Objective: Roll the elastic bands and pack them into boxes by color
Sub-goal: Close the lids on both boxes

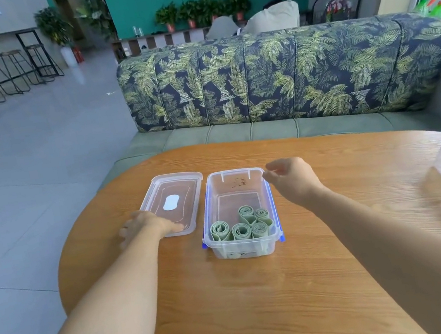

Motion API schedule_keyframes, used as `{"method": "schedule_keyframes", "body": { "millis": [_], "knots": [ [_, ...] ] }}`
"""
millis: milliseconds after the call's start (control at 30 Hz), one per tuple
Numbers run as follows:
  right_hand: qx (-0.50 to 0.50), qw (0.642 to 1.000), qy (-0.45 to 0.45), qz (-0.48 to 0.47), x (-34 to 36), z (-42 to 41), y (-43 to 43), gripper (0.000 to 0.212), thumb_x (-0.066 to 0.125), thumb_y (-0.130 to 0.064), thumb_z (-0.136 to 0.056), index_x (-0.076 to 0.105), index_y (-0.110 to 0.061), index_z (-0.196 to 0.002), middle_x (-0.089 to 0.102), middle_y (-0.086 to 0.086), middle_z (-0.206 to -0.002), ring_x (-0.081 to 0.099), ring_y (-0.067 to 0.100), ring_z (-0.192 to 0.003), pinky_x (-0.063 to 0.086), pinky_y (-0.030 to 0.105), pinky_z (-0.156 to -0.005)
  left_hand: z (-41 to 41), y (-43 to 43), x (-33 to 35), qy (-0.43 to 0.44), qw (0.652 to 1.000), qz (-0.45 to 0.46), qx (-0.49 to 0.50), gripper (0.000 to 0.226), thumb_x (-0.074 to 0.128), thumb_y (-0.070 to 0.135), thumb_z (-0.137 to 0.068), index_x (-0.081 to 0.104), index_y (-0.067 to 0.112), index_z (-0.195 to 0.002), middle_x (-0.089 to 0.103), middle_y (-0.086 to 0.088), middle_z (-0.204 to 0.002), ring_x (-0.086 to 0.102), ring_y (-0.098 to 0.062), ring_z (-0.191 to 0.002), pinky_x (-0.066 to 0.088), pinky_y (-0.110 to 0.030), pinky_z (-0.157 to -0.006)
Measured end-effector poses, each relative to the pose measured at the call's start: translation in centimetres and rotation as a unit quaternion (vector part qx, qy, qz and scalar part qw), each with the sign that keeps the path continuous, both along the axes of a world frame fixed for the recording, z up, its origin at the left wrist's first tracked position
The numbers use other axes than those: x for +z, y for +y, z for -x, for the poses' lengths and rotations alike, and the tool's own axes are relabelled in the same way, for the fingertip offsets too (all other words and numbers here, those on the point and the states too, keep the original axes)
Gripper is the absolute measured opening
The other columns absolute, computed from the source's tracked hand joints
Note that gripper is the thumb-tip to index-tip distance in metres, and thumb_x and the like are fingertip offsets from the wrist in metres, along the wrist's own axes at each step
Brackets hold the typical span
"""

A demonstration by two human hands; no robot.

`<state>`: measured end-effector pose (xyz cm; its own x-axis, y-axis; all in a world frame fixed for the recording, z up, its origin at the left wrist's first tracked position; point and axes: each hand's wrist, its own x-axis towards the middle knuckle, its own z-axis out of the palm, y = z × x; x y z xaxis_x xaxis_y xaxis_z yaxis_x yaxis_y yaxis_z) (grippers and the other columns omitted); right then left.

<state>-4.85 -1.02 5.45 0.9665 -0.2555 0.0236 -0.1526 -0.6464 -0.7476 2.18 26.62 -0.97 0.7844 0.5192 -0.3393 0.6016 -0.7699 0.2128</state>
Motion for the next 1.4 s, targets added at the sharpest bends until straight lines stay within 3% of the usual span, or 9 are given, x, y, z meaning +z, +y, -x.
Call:
{"method": "schedule_keyframes", "body": {
  "millis": [233, 467, 700, 833, 933, 1000, 1067, 1167, 1400],
  "knots": [
    [0.003, 1.000, -0.006, -0.004, 0.9, 0.5, 0.3, 0.038, 0.058, -0.026, -0.094, 0.062, -0.013, -0.130, 0.066, 0.006, -0.126, 0.060, 0.023, -0.117, 0.047, 0.036, -0.100, 1.3, -1.0, 2.8, -0.134, 0.989, 0.051, 0.026, 0.095, 0.091, 0.031, -0.064, 0.033, 0.009, -0.136, 0.033, -0.016, -0.135, 0.056, -0.036, -0.114, 0.045, -0.039, -0.070],
    [0.043, 0.997, -0.052, -0.035, 2.8, 0.9, 2.8, 0.034, 0.058, -0.026, -0.096, 0.065, -0.011, -0.126, 0.067, 0.005, -0.124, 0.060, 0.021, -0.118, 0.046, 0.033, -0.101, 2.2, -1.6, 8.3, -0.350, 0.932, -0.036, -0.086, 0.038, 0.061, 0.003, -0.087, 0.040, 0.004, -0.119, 0.049, -0.019, -0.122, 0.060, -0.042, -0.098, 0.044, -0.043, -0.068],
    [0.049, 0.944, -0.063, -0.320, 5.6, 1.4, 6.7, 0.029, 0.057, -0.040, -0.097, 0.068, -0.012, -0.097, 0.071, 0.014, -0.106, 0.067, 0.025, -0.102, 0.054, 0.040, -0.089, 5.8, -7.4, 11.4, -0.528, 0.777, -0.216, -0.264, 0.039, 0.057, 0.005, -0.077, 0.058, 0.018, -0.114, 0.055, -0.009, -0.099, 0.059, -0.030, -0.085, 0.033, -0.033, -0.048],
    [-0.008, 0.899, -0.080, -0.431, 6.2, 0.9, 6.7, 0.019, 0.062, -0.026, -0.096, 0.062, -0.012, -0.083, 0.068, 0.008, -0.086, 0.065, 0.019, -0.078, 0.054, 0.029, -0.073, 6.7, -9.8, 9.7, -0.592, 0.676, -0.272, -0.344, 0.017, 0.051, 0.015, -0.081, 0.065, 0.023, -0.084, 0.053, 0.000, -0.072, 0.056, -0.023, -0.063, 0.033, -0.028, -0.045],
    [-0.059, 0.877, -0.070, -0.472, 5.7, 0.6, 5.7, 0.022, 0.058, -0.007, -0.096, 0.056, -0.009, -0.074, 0.053, 0.007, -0.065, 0.051, 0.013, -0.051, 0.048, 0.026, -0.058, 6.8, -10.6, 8.3, -0.626, 0.623, -0.242, -0.402, 0.024, 0.049, 0.013, -0.084, 0.070, 0.020, -0.093, 0.056, 0.001, -0.075, 0.058, -0.023, -0.068, 0.038, -0.031, -0.052],
    [-0.086, 0.877, -0.051, -0.470, 4.9, 0.6, 4.8, 0.022, 0.056, -0.004, -0.096, 0.056, -0.008, -0.074, 0.051, 0.007, -0.059, 0.047, 0.012, -0.043, 0.042, 0.024, -0.050, 6.8, -10.4, 7.9, -0.561, 0.663, -0.132, -0.477, 0.033, 0.059, 0.032, -0.084, 0.068, 0.020, -0.113, 0.060, 0.002, -0.093, 0.057, -0.022, -0.088, 0.045, -0.033, -0.069],
    [-0.096, 0.875, -0.031, -0.473, 3.9, 0.4, 3.9, 0.014, 0.054, -0.005, -0.097, 0.059, -0.006, -0.084, 0.061, 0.008, -0.057, 0.052, 0.016, -0.047, 0.038, 0.019, -0.041, 7.0, -9.4, 8.4, -0.425, 0.771, 0.040, -0.472, 0.073, 0.067, 0.065, -0.070, 0.057, 0.027, -0.131, 0.052, 0.008, -0.121, 0.043, -0.015, -0.116, 0.037, -0.035, -0.098],
    [-0.098, 0.875, 0.001, -0.474, 2.1, 0.3, 2.8, 0.012, 0.053, -0.005, -0.098, 0.059, 0.002, -0.105, 0.069, 0.005, -0.056, 0.057, 0.018, -0.054, 0.037, 0.021, -0.044, 5.9, -7.6, 7.8, -0.336, 0.835, 0.365, -0.238, 0.076, 0.064, 0.061, -0.081, 0.047, 0.018, -0.141, 0.043, 0.003, -0.143, 0.037, -0.013, -0.134, 0.029, -0.035, -0.113],
    [-0.084, 0.895, 0.043, -0.435, -0.9, 1.4, 2.1, 0.013, 0.050, -0.001, -0.097, 0.061, 0.005, -0.095, 0.070, 0.013, -0.072, 0.056, 0.021, -0.063, 0.041, 0.028, -0.056, 5.4, -6.3, 4.5, -0.208, 0.889, 0.404, -0.051, 0.011, 0.061, 0.007, -0.092, 0.071, 0.004, -0.095, 0.068, -0.013, -0.083, 0.064, -0.021, -0.077, 0.052, -0.024, -0.062]
  ]
}}
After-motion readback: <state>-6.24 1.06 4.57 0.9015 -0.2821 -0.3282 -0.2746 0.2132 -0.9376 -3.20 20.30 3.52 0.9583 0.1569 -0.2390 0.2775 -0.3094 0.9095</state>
